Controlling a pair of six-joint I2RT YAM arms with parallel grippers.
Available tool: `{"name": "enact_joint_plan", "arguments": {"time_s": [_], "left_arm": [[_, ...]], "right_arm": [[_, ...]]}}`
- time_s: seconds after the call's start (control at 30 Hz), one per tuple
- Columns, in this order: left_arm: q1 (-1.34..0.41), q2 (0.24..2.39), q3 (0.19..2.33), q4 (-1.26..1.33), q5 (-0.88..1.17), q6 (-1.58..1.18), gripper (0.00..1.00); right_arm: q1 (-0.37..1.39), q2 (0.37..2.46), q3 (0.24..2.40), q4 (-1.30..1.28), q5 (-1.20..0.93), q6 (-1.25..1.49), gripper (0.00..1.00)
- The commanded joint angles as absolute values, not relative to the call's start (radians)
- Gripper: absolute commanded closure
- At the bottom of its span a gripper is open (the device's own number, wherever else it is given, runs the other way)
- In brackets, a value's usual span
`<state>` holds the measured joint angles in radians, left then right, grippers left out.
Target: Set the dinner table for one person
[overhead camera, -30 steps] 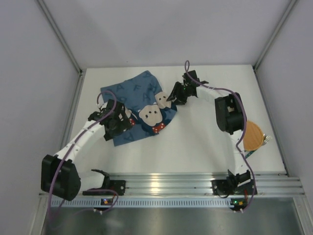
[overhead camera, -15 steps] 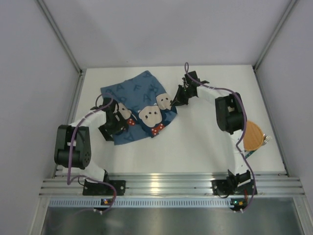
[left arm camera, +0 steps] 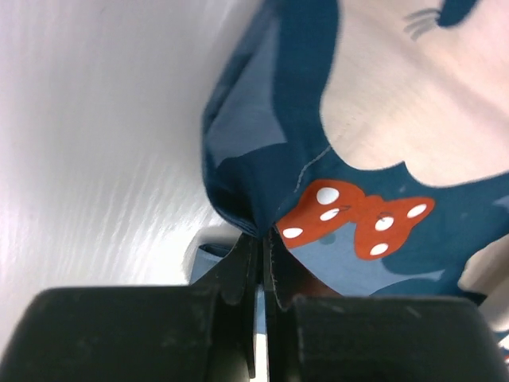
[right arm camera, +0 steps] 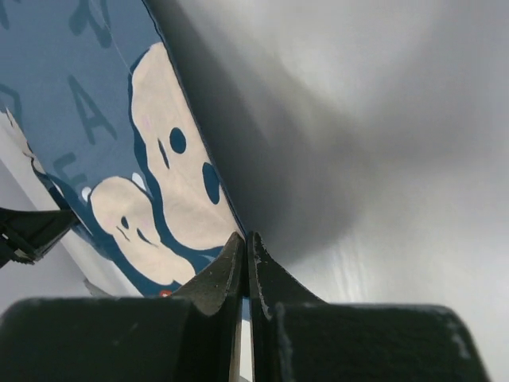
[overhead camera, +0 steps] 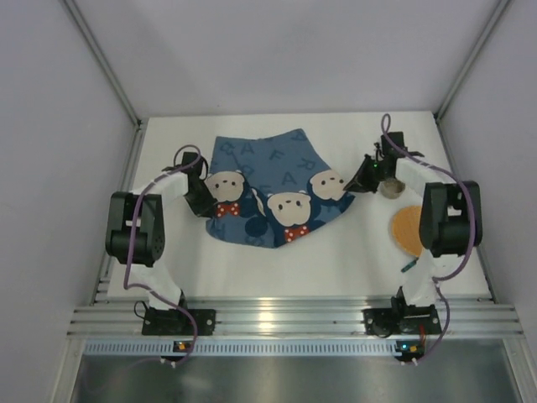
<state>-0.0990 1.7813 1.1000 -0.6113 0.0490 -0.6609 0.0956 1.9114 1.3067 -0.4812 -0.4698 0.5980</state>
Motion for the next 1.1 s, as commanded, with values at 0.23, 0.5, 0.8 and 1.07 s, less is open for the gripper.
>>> {"name": "enact_joint_plan", "arguments": {"time_s": [0.23, 0.5, 0.8, 1.07], "left_arm": [[-0.100, 1.764, 1.149, -0.777, -0.285, -0.795, 1.00], [-0.083, 1.490, 1.025, -0.917, -0.439, -1.075, 1.00], [-0.130, 1.428, 0.917, -0.896, -0.318, -1.108, 1.00], [-0.141, 1.376, 0.888, -0.883, -0.278, -1.058, 0.25]], "right_arm": [[0.008, 1.522, 1.005, -0.632, -0.290, 0.569, 1.00], [0.032, 1.352, 0.908, -0.863, -0.103, 0.663, 1.00], [0.057, 1.368, 0.821, -0.844, -0.153, 0.663, 1.00], [0.061, 1.443, 0.882, -0.841, -0.138, 0.574, 0.88]]}}
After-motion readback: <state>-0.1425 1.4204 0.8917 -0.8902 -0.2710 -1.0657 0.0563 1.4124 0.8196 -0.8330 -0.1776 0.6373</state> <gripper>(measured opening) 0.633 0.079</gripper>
